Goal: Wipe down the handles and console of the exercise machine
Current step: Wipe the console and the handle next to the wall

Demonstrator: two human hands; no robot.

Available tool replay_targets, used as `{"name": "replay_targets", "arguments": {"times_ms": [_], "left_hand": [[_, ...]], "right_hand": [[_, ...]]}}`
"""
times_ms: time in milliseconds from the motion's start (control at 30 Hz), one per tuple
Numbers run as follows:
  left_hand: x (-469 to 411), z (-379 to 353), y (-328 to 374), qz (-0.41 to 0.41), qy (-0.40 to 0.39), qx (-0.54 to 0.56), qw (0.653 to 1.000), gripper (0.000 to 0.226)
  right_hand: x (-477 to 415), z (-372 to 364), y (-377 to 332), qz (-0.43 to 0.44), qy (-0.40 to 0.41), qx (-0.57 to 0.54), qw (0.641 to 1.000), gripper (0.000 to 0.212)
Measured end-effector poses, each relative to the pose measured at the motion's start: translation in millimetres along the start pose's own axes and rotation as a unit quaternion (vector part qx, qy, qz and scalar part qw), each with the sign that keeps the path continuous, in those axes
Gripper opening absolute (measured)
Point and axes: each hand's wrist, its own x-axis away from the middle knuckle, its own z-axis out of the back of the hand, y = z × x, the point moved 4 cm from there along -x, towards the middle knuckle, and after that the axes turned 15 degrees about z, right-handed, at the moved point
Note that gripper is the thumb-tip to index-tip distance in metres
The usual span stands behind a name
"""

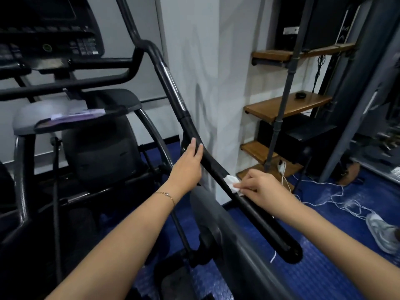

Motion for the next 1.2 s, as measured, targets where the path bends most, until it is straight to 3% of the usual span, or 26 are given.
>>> {"name": "replay_targets", "arguments": {"times_ms": [167,300,533,667,800,933,1100,1200], "left_hand": [[-7.8,-15.1,-15.3,0.053,-0.009,-0.05,0.997,0.068],[-16.0,-18.7,-21.1,0.042,-0.008,-0.037,0.998,0.068],[-17.9,-29.7,-13.9,0.092,-0.05,0.118,0.987,0.065],[-16.8,-34.9,-10.6,0.149,-0.069,0.261,0.951,0.055],[-17.0,-38.5,-3.3,0.17,-0.085,0.35,0.917,0.066],[-17.4,-38.9,-6.2,0.177,-0.096,0.359,0.911,0.073],[-16.3,-34.4,-8.1,0.17,-0.104,0.356,0.913,0.075],[-17.7,-35.8,-8.1,0.169,-0.104,0.356,0.913,0.074]], "right_hand": [[-72.1,-16.1,21.9,-0.024,-0.004,-0.082,0.996,0.023],[-117.0,-31.4,36.7,-0.014,0.025,-0.1,0.995,0.022],[-173.2,-36.7,42.1,0.031,0.106,-0.085,0.99,0.018],[-164.3,-43.5,46.2,0.055,0.123,-0.076,0.988,0.016],[-183.4,-35.1,43.8,0.086,0.139,-0.063,0.985,0.016],[-222.6,-24.6,39.0,0.071,0.198,-0.092,0.973,0.015],[-191.7,-41.0,40.0,0.12,0.209,-0.052,0.969,0.014],[-209.5,-33.9,43.4,0.082,0.219,-0.104,0.967,0.014]]}}
